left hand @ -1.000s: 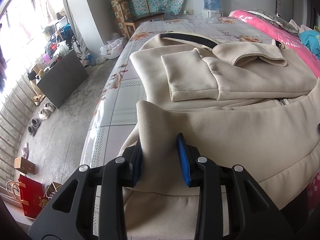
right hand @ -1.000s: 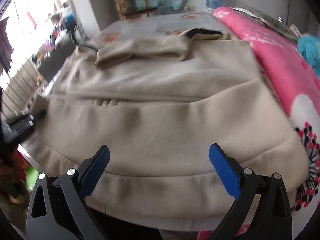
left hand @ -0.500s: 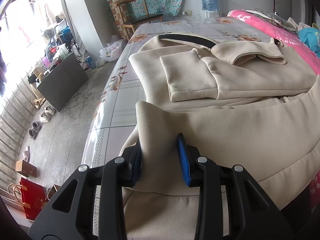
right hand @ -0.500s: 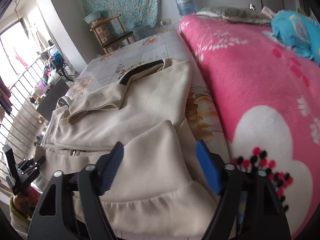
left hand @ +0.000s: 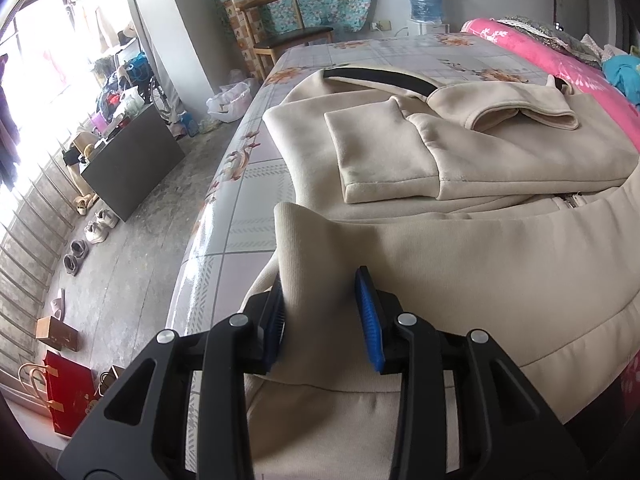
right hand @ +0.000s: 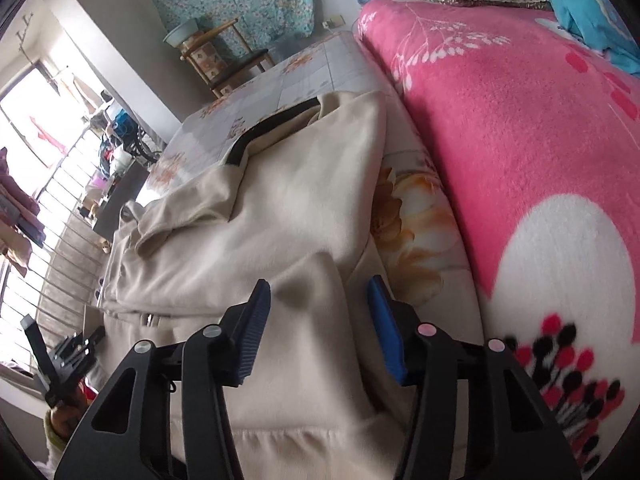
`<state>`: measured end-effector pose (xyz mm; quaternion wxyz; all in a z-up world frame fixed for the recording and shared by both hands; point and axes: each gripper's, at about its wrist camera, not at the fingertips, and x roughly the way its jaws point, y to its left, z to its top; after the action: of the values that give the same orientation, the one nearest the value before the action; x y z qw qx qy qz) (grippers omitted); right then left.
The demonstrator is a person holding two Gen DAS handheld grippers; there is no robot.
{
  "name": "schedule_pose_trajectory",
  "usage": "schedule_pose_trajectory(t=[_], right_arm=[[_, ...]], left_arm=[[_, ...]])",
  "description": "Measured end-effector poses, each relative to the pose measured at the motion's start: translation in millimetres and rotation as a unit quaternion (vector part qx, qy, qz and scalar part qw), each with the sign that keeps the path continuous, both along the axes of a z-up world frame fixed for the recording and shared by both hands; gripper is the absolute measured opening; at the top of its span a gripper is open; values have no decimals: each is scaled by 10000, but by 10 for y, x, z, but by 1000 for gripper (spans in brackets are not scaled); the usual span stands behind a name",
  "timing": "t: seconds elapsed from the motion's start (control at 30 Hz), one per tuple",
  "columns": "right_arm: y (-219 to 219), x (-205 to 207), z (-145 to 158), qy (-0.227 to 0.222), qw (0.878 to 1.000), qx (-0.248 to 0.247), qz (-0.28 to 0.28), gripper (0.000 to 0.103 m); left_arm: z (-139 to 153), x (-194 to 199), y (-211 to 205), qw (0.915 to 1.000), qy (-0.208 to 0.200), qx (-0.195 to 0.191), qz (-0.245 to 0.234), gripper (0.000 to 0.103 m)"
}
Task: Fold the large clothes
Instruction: 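Grasp the same side edge with the right gripper beside the left gripper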
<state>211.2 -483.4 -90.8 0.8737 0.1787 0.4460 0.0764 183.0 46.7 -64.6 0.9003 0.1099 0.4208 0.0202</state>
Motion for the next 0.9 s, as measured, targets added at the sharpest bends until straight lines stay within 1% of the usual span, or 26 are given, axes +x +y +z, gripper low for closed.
schedule_pose_trajectory(t=[0.17,0.33,0.43,0.53,0.6,0.73,0.83,0.9], right_arm=[[102,-99,45,-55,9985,-535,131,40],[116,15,-8,-23,9978,-654,66,39],[184,75,-35,48,9957,-922,77,39],[275,40,10,59,9928,-1189,105,38],[327,-20,63,48,9905,-1371,97,30],[360,-104,161,-18,9900,-1399,161,26],[380,-95,143,19,9890,-1469,172,25],[406,-82,87,96,9867,-1614,150,18]], left_arm=[[3,2,-1,10000,-3,3,-15,34],[8,17,24,9999,33,-99,-7,34],[-6,3,47,9999,-29,-169,0,34],[-16,-19,46,9999,-95,-145,5,34],[-17,-28,37,9999,-109,-105,-1,34],[-22,-37,37,9998,-164,-73,-52,34],[-36,-59,17,9995,-267,62,-121,34],[-40,-64,4,9994,-292,117,-136,34]])
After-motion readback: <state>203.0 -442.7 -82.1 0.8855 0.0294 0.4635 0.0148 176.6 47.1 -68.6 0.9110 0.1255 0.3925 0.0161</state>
